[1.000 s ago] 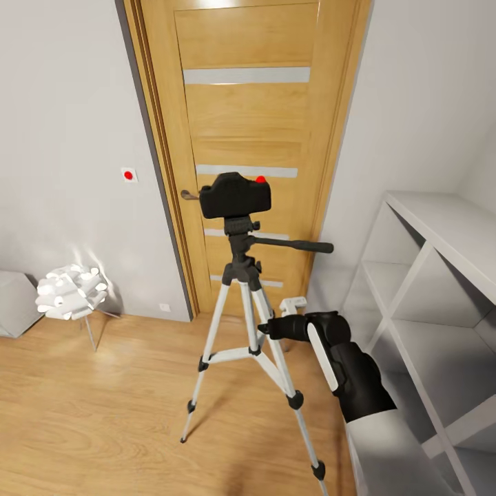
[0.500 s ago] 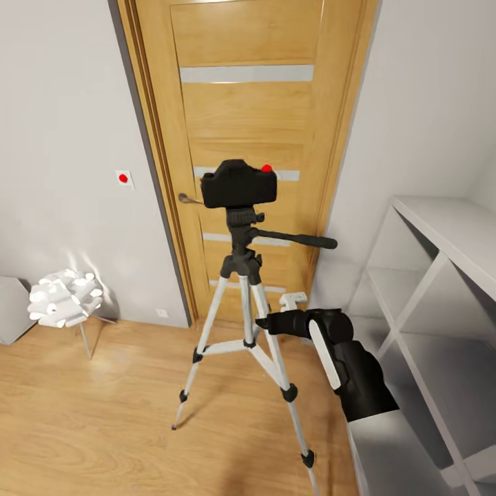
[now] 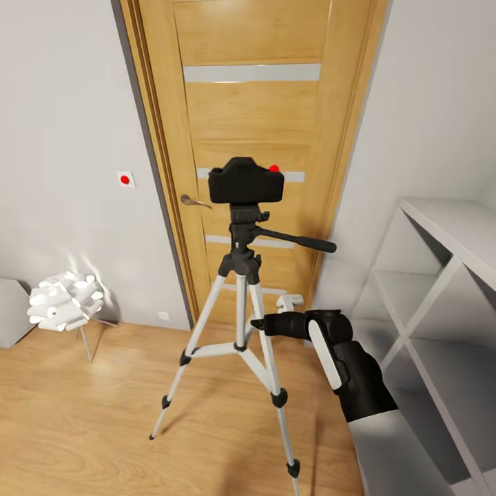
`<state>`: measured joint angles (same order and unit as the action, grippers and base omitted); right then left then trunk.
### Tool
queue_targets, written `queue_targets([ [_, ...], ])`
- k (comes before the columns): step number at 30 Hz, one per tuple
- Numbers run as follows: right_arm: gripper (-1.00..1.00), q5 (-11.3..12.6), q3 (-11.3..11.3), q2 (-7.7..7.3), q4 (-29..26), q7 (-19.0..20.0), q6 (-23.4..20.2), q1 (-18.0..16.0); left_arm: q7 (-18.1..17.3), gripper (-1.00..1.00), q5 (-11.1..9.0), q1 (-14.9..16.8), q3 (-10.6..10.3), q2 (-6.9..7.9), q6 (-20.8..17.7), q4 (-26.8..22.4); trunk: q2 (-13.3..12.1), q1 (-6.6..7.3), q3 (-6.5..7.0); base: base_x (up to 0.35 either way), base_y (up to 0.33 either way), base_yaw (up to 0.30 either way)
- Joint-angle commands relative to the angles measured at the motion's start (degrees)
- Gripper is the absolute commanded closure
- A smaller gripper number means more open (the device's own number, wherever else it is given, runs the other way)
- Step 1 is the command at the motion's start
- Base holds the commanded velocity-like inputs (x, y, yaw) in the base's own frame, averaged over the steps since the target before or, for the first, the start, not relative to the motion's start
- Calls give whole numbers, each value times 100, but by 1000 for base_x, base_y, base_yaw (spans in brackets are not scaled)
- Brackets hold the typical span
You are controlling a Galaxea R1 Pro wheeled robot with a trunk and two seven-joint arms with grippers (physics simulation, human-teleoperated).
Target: Attach the digital camera to the camera tripod in the bedroom.
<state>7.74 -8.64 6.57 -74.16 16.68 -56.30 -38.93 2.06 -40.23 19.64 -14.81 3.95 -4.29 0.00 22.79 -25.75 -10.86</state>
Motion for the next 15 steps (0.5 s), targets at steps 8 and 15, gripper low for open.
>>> queue_targets([
  [8, 100, 80, -30, -30, 49, 18, 15, 31, 22, -100, -47, -12, -48, -26, 14, 9, 13, -3, -11, 8, 8, 0],
  [15, 100, -227, -42, -262, 301, 245, 180, 91, 16, -100, -65, -12, -48, -26, 11, -2, 13, -3, -11, 0, 0, 0],
])
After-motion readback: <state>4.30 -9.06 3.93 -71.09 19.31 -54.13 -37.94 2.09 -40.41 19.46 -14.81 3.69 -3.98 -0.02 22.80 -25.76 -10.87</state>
